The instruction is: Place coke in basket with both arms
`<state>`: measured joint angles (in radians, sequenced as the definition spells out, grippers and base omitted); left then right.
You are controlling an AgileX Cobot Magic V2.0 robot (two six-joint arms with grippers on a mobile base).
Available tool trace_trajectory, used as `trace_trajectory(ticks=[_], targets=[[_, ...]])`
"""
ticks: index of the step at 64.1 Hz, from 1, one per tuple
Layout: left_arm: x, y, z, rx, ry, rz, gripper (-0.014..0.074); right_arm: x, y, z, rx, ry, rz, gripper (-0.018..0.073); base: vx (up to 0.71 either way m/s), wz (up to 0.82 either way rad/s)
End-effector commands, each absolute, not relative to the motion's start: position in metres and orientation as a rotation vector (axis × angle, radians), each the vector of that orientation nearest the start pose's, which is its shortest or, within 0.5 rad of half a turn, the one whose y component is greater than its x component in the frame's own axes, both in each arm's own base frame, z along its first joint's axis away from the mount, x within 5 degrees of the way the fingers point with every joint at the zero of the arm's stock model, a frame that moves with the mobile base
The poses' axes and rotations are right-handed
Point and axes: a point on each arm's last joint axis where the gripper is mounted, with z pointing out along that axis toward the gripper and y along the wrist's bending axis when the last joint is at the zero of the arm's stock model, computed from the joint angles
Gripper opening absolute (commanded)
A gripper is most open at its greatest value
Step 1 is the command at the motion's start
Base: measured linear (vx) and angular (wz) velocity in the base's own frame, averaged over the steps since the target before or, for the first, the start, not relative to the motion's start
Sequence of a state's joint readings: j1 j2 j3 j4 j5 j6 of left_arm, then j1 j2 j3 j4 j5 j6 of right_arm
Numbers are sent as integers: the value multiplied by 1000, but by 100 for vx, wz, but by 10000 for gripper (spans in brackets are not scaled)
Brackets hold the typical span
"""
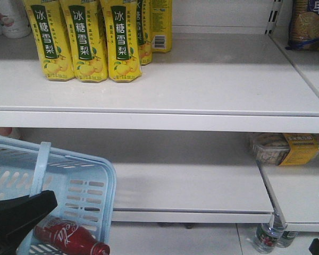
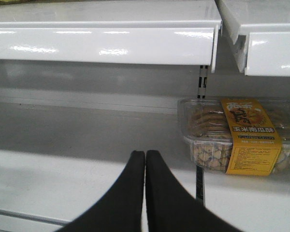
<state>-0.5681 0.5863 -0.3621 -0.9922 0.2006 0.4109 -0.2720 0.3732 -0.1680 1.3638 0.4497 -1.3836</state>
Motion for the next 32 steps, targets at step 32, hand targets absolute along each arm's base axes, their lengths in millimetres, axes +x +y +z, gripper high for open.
trace_trajectory(ticks=[32], targets=[[87, -28, 224, -52, 1662, -520, -6, 92, 14, 247, -82, 1731, 173, -10, 0, 0]])
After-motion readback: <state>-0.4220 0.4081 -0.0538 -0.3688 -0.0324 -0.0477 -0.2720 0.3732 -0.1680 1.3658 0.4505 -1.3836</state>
